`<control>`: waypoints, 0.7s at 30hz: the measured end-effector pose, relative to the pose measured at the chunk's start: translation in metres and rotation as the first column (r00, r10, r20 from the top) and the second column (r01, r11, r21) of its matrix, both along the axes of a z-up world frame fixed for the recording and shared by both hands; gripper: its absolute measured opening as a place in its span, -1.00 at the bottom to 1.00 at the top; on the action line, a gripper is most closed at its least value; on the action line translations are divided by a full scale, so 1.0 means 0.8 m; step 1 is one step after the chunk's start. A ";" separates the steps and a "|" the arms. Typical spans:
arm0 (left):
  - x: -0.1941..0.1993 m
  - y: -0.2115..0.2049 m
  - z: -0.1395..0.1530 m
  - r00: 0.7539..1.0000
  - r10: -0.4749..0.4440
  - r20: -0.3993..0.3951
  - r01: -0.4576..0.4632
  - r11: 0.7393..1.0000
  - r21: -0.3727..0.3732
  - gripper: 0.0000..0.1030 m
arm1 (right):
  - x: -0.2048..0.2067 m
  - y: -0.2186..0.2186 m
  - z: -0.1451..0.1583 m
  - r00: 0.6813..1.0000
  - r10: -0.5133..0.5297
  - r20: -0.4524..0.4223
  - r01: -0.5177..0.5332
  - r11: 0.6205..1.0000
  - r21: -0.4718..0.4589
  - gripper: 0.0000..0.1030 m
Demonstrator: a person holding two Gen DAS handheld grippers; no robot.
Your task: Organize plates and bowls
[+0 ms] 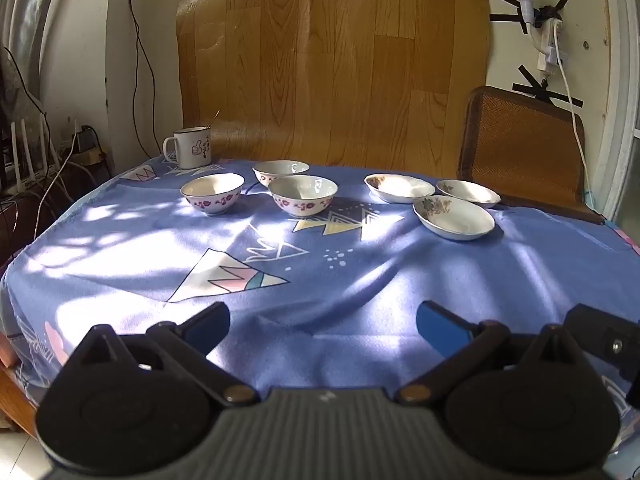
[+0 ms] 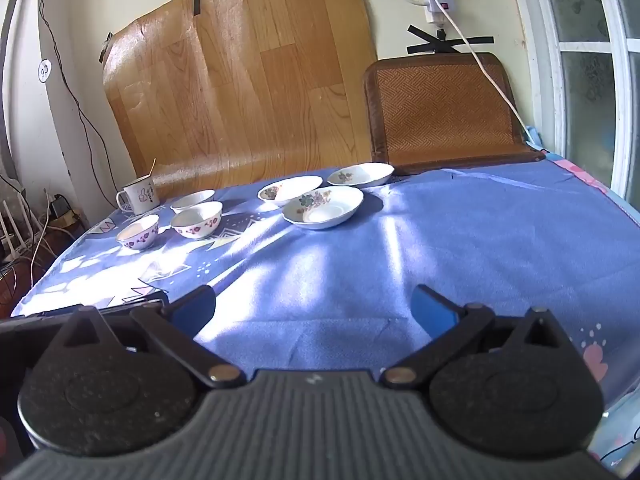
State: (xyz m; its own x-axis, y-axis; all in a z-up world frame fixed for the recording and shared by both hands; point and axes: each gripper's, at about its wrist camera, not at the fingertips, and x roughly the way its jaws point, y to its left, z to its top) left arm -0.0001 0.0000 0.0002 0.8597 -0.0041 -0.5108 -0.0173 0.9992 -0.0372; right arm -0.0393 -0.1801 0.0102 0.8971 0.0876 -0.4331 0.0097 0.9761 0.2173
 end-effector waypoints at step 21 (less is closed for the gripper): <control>-0.003 -0.008 -0.009 1.000 -0.024 -0.020 0.024 0.999 0.027 1.00 | -0.001 -0.001 -0.003 1.000 0.003 -0.004 -0.003 1.000 0.009 1.00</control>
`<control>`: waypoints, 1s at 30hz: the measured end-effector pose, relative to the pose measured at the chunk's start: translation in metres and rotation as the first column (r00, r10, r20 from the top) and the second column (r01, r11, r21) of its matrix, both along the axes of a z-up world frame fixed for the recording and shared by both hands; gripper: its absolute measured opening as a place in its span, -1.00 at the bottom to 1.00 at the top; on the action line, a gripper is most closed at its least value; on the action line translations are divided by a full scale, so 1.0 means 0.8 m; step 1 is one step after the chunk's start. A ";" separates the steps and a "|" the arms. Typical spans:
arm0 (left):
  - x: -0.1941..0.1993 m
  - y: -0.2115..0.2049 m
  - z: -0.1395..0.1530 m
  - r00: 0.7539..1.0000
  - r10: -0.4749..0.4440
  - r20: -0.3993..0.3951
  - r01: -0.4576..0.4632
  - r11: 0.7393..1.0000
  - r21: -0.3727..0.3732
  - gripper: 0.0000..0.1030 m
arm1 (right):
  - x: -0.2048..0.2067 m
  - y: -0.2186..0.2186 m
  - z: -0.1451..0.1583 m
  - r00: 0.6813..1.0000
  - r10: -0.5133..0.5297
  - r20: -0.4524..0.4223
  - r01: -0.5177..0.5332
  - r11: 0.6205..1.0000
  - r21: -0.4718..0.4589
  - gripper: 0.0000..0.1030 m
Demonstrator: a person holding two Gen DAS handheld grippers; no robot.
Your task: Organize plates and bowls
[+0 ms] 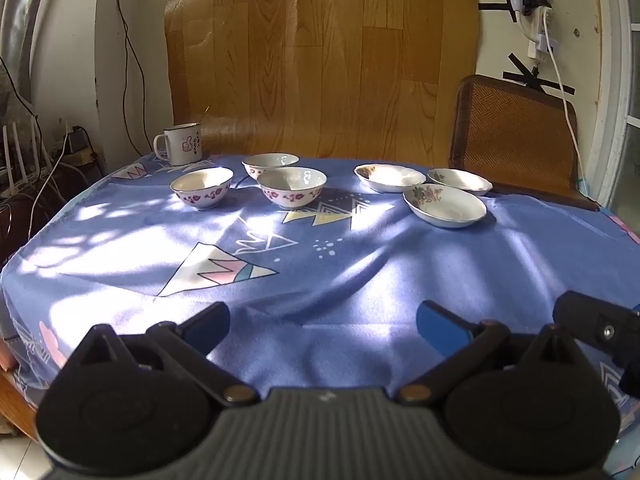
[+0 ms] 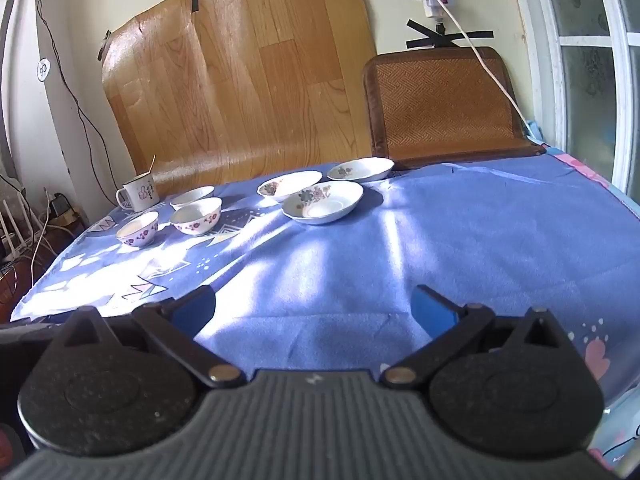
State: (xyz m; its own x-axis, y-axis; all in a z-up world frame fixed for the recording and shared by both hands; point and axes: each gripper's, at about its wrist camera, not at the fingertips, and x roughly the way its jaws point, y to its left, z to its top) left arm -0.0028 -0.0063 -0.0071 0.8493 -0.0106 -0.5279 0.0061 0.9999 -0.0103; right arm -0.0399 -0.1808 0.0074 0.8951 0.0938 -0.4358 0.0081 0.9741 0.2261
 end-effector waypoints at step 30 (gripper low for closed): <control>0.001 -0.005 -0.005 1.000 -0.009 -0.017 0.009 1.000 0.006 1.00 | 0.002 0.000 -0.006 1.000 -0.001 -0.009 0.001 1.000 0.007 1.00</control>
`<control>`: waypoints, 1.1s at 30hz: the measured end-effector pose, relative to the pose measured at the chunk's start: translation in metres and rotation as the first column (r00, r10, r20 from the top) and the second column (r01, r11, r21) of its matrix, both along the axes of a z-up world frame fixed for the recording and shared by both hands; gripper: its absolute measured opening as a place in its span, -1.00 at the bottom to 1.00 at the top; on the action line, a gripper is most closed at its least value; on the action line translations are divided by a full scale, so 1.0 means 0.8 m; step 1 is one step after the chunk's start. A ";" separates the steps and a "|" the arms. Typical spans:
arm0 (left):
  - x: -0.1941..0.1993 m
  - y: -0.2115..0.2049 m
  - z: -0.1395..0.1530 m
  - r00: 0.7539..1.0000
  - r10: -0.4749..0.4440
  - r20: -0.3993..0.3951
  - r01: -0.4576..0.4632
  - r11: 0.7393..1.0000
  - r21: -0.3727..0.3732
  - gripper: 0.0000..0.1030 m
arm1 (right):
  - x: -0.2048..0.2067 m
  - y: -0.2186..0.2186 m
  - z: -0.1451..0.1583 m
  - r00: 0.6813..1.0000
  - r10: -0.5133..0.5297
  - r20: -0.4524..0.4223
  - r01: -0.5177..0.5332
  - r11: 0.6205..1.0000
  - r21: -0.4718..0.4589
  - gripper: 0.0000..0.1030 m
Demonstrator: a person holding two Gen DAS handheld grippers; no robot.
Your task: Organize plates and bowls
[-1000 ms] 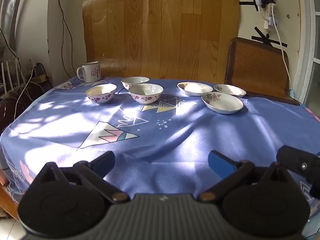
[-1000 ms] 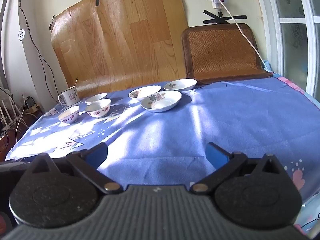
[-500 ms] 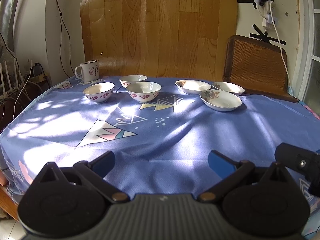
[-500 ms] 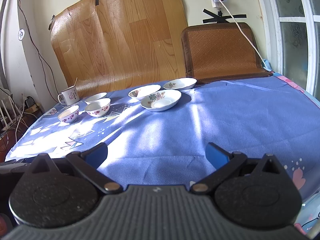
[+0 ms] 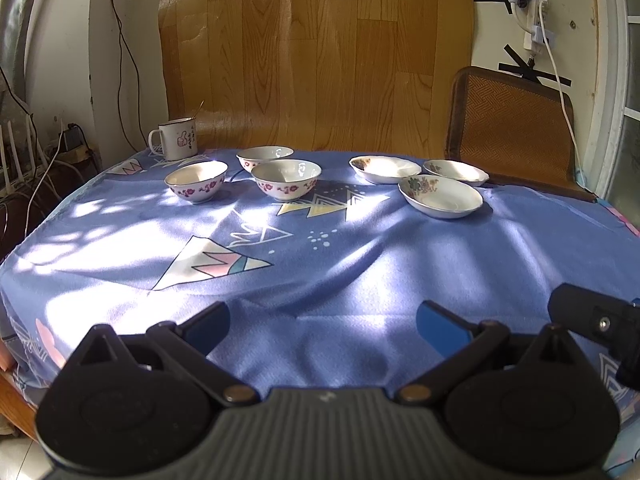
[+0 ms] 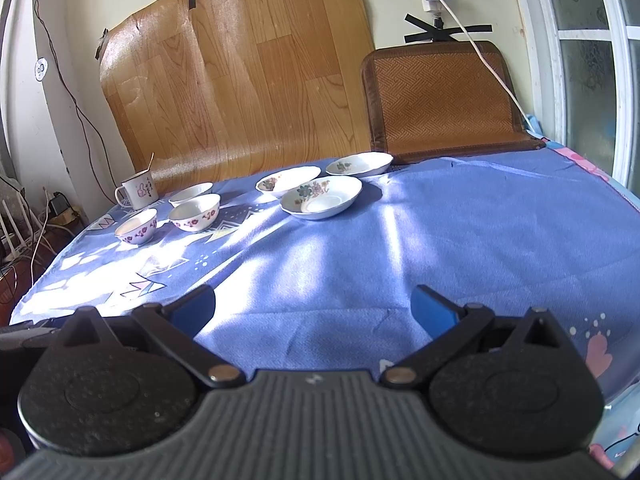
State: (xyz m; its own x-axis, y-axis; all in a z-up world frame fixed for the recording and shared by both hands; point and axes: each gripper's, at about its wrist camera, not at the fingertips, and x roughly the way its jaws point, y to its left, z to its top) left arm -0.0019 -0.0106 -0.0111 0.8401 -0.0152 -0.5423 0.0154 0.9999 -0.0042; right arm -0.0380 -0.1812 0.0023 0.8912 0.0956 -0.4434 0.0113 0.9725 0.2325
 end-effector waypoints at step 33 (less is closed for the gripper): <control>-0.021 0.013 -0.005 0.999 0.031 -0.016 -0.031 0.999 -0.028 1.00 | -0.012 -0.004 0.006 0.998 -0.056 0.034 0.056 0.998 -0.004 1.00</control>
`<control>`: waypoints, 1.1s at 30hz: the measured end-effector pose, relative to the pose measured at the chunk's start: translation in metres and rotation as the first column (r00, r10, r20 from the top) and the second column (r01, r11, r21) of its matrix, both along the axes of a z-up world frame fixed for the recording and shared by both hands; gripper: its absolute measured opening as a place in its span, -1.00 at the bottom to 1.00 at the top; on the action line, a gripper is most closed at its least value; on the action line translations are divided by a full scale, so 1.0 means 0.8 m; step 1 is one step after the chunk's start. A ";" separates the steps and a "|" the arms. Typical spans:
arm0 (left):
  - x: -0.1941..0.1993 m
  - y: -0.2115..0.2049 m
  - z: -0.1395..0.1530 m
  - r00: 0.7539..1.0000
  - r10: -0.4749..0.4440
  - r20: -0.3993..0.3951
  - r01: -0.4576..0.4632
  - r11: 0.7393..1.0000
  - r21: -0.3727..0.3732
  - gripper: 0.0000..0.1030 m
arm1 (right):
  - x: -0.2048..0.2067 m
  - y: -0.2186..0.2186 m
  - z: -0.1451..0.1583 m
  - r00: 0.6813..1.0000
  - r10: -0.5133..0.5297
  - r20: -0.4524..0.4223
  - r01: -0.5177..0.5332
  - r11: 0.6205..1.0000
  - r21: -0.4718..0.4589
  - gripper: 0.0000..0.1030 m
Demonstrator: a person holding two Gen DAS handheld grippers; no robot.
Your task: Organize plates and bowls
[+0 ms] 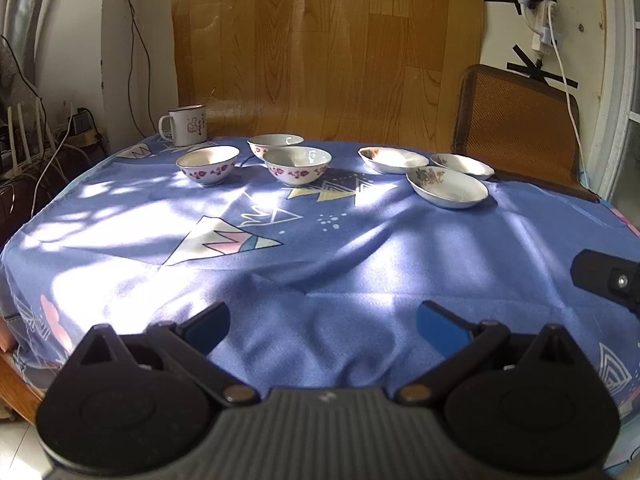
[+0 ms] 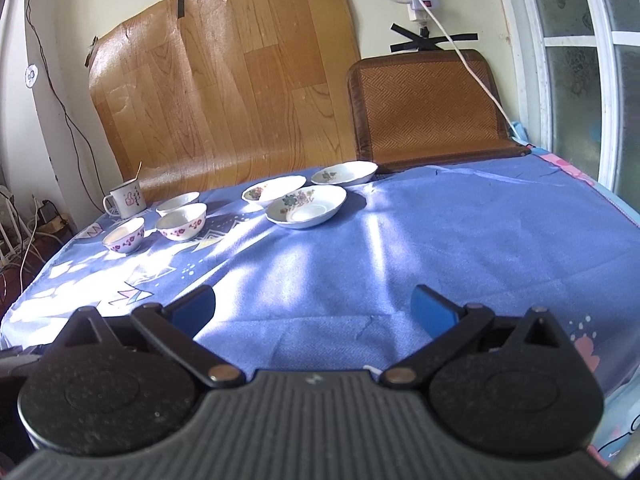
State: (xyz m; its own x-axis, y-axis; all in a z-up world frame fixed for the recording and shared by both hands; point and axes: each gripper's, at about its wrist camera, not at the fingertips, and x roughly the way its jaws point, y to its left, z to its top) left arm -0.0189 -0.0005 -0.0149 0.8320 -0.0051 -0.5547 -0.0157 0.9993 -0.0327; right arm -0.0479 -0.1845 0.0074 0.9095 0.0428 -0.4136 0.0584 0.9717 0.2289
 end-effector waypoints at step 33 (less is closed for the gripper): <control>-0.025 0.031 0.027 0.986 0.007 0.165 0.003 0.998 -0.060 1.00 | -0.014 0.023 0.010 0.991 0.128 0.046 -0.128 0.992 -0.014 0.93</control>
